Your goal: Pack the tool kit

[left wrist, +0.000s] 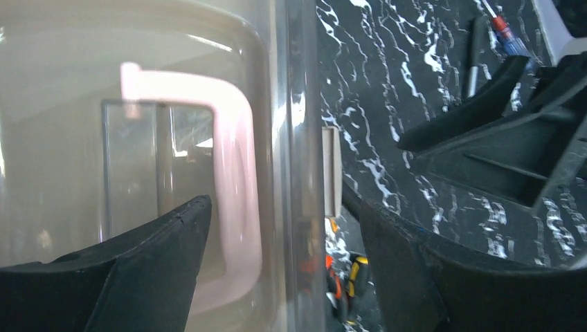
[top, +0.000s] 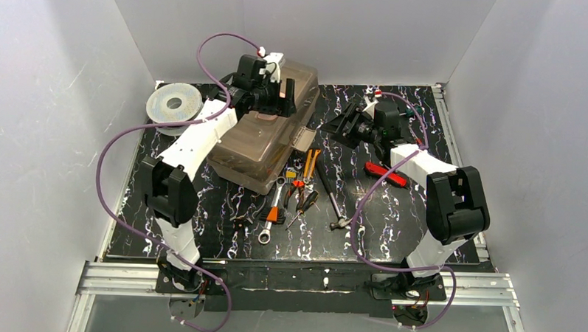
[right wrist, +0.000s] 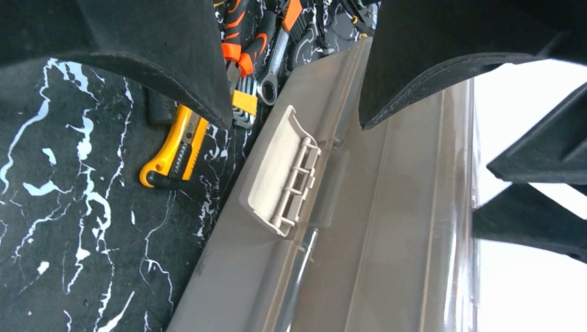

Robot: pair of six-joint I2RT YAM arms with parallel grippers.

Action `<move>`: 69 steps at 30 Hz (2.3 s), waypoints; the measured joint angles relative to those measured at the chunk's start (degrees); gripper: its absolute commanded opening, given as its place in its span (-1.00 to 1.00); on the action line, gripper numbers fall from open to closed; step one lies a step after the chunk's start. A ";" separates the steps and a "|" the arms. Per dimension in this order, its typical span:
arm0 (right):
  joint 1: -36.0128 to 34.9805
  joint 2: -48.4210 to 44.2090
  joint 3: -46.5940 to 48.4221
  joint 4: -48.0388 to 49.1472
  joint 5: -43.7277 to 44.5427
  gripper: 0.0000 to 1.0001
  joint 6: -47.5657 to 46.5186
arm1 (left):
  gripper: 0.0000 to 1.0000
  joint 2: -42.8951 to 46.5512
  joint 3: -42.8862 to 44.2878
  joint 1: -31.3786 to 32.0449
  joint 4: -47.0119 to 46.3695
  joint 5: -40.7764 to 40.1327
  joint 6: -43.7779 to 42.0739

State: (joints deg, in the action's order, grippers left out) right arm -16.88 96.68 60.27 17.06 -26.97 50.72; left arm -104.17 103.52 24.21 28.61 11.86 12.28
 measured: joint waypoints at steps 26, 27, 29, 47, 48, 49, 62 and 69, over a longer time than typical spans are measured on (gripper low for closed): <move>2.67 -0.24 -0.04 5.44 -10.07 0.51 4.74 | -0.22 -5.16 -5.87 -12.28 -18.43 31.80 21.38; 2.66 -0.24 -0.02 5.51 -10.45 0.51 4.86 | -0.22 -5.10 -7.41 -13.08 -21.70 34.00 24.43; 2.59 -0.21 0.12 5.53 -10.97 0.51 5.04 | -0.23 -5.11 -9.20 -14.10 -26.34 37.02 29.21; -5.92 2.93 19.28 -5.42 -6.22 -0.97 3.47 | -0.23 -5.12 -9.96 -14.82 -31.80 40.83 37.29; -6.66 4.10 21.01 -6.10 -5.85 -0.97 3.53 | -0.23 -5.12 -9.75 -14.82 -31.31 40.81 37.01; -7.29 5.35 22.61 -6.65 -5.51 -0.97 3.58 | -0.23 -5.12 -9.52 -14.82 -30.84 40.79 36.69; -9.74 18.56 37.71 -13.87 -4.72 -0.97 4.62 | -0.14 -4.65 -7.34 -15.26 -26.70 42.47 34.54; -11.38 24.16 48.98 -20.17 -4.84 -0.97 3.24 | 0.35 -2.65 -4.87 -15.67 -18.91 40.99 28.82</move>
State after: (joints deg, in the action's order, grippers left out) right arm -28.27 120.85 109.25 -3.11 -31.81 53.96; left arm -106.82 98.65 8.54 9.70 52.84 41.11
